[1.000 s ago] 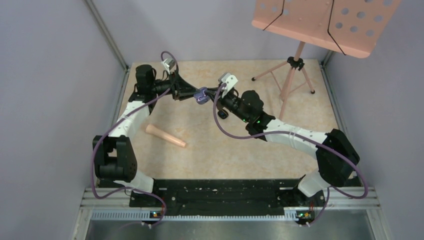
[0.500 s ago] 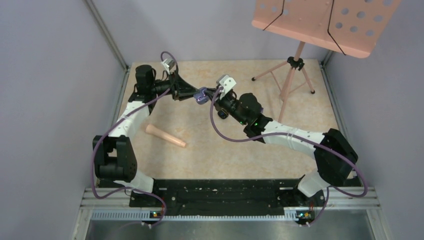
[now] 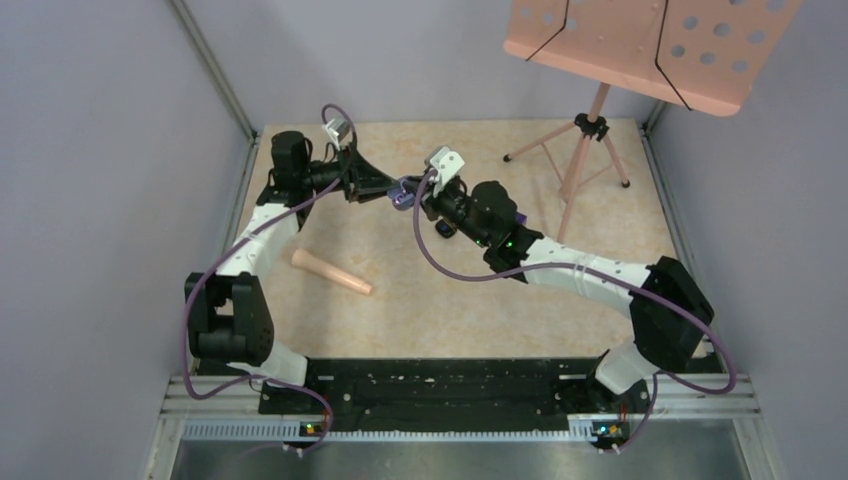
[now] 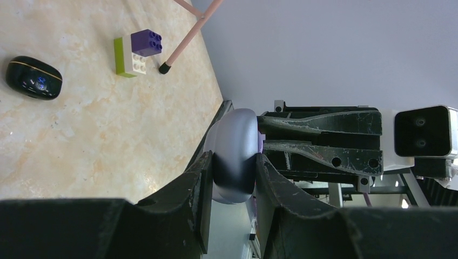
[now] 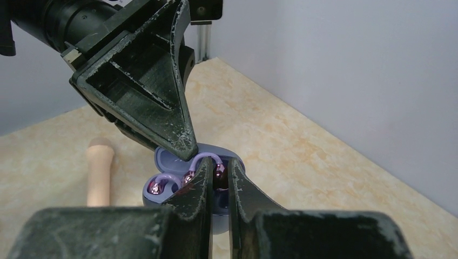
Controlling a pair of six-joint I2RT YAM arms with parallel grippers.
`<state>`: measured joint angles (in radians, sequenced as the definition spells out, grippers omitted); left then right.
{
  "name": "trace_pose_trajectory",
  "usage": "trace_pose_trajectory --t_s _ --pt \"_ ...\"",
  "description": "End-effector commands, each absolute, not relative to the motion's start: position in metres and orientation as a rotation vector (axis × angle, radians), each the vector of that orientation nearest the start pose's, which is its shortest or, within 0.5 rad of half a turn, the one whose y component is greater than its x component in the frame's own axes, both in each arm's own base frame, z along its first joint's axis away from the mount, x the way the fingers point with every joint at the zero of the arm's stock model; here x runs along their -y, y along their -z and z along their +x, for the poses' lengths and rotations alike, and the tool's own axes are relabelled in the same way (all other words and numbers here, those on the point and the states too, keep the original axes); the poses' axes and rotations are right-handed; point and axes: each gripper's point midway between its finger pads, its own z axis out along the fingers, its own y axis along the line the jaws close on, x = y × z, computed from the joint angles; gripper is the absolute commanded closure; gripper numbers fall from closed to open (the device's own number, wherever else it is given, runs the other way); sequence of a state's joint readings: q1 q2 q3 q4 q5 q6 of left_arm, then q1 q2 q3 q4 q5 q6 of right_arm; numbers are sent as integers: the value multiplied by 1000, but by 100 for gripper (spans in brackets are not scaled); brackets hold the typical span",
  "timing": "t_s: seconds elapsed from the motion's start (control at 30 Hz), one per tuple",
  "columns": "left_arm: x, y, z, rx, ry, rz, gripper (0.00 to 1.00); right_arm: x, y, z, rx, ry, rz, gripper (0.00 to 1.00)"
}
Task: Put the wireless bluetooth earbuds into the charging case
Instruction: Place the earbud in the charging case.
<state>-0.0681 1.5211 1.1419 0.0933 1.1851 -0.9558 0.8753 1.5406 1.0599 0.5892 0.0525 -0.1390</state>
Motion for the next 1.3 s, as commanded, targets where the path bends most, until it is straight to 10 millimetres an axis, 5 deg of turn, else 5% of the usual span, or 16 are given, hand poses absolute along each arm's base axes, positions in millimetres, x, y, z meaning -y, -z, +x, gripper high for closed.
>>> trace_pose_trajectory --t_s 0.0,0.47,0.8,1.27 --pt "198 -304 335 -2002 1719 121 100 -395 -315 330 -1333 -590 -729 94" --pt "197 -302 338 -1998 1728 111 100 -378 -323 334 -1355 -514 -696 97" --pt "197 -301 340 -2003 1731 101 100 -373 -310 334 -1369 -486 -709 98" --pt "196 -298 345 -2000 1725 94 100 -360 -309 317 -1379 -476 -779 98"
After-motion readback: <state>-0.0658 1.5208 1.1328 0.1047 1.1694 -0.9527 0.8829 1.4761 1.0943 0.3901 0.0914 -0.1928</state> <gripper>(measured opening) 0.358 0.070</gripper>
